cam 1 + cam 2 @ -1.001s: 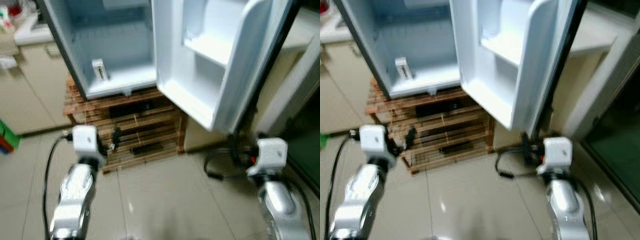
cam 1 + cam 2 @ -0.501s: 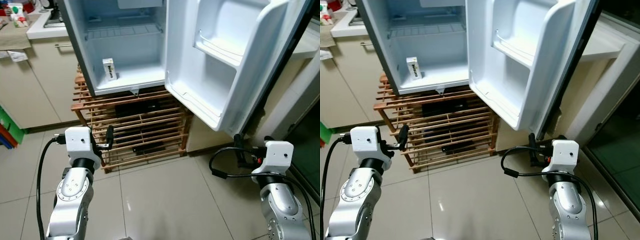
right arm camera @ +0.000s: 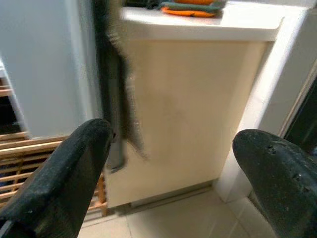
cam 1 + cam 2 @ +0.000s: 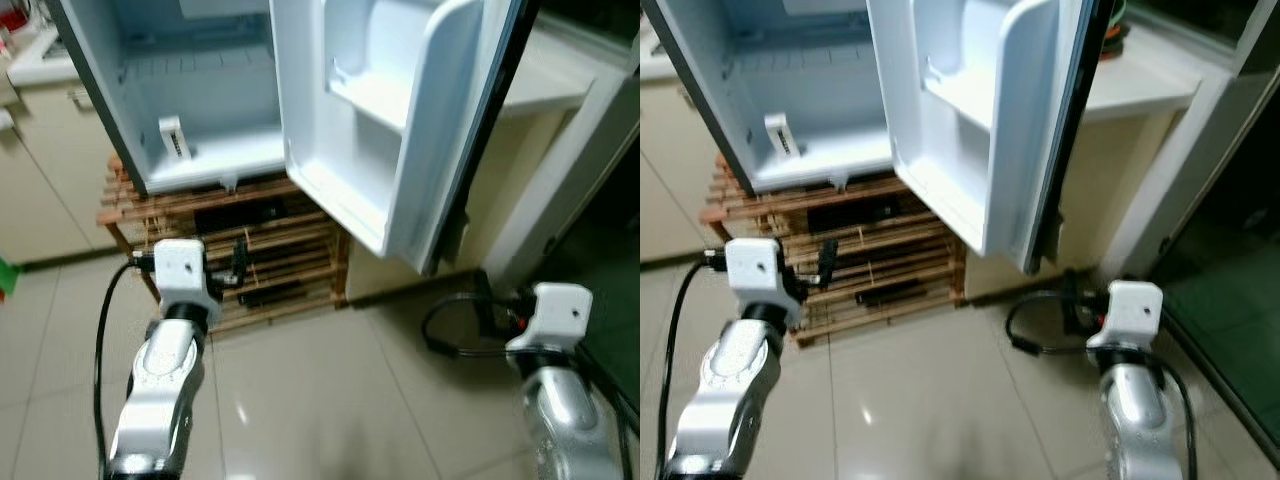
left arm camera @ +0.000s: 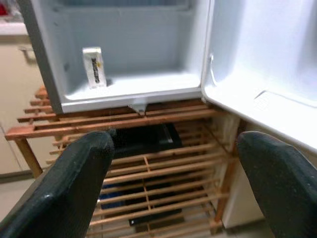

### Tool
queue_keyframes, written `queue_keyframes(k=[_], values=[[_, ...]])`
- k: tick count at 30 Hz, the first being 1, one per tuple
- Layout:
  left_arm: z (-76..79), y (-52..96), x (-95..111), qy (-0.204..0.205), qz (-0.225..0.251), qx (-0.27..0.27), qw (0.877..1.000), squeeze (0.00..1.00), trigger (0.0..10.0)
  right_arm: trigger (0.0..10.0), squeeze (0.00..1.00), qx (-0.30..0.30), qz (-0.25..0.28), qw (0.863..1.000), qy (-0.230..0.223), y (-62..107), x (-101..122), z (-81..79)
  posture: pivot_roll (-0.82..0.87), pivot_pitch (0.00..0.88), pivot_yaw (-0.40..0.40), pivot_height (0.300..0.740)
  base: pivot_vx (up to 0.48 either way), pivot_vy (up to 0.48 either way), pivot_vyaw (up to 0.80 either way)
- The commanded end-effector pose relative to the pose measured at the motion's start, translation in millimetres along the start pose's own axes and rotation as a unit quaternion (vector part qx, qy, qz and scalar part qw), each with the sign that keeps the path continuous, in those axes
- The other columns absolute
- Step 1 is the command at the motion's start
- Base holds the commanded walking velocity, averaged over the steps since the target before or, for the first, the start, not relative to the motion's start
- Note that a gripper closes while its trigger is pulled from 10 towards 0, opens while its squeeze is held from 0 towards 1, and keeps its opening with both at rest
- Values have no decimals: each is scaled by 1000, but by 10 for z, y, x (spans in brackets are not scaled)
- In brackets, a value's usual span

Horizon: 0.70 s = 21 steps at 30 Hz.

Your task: Restocking fridge

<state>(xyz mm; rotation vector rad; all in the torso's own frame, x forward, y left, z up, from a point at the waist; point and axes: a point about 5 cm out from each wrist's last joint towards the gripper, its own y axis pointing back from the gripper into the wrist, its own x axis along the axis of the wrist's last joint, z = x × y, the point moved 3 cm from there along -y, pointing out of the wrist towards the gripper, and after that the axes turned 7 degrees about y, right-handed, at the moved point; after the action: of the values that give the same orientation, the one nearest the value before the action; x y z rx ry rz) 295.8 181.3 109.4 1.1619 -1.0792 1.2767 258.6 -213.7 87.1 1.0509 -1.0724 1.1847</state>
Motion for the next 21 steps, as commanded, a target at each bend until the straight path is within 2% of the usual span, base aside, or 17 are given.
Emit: queue_keyframes(k=[1,5,8,11,14,17,21], values=[[-17,-50,-38,14,-10,13,1000,0,10000,10000,51,-16,-4,1000,5,7,7,89,-185,0,31,740,0,0,0],[-218,-210,-302,30,-65,61,996,0,10000,10000,35,-77,-3,996,42,-145,114,232,-183,0,32,740,0,0,0],[-264,-259,-433,23,-86,67,994,0,10000,10000,31,-91,11,994,54,-270,236,251,-185,0,36,740,0,0,0],[-291,-268,-602,17,-119,76,990,0,10000,10000,27,-105,33,992,63,-481,411,256,-188,0,42,740,0,0,0],[-239,-273,-593,15,-114,65,991,0,10000,10000,27,-125,35,989,65,-682,510,304,-180,0,38,740,0,0,0],[-196,-276,-581,12,-105,55,993,0,10000,10000,24,-129,26,989,68,-887,557,282,-163,0,26,740,0,0,0],[-158,-233,-589,8,-97,47,994,0,10000,10000,27,-126,23,989,69,-1032,603,246,-131,0,7,740,0,0,0]])
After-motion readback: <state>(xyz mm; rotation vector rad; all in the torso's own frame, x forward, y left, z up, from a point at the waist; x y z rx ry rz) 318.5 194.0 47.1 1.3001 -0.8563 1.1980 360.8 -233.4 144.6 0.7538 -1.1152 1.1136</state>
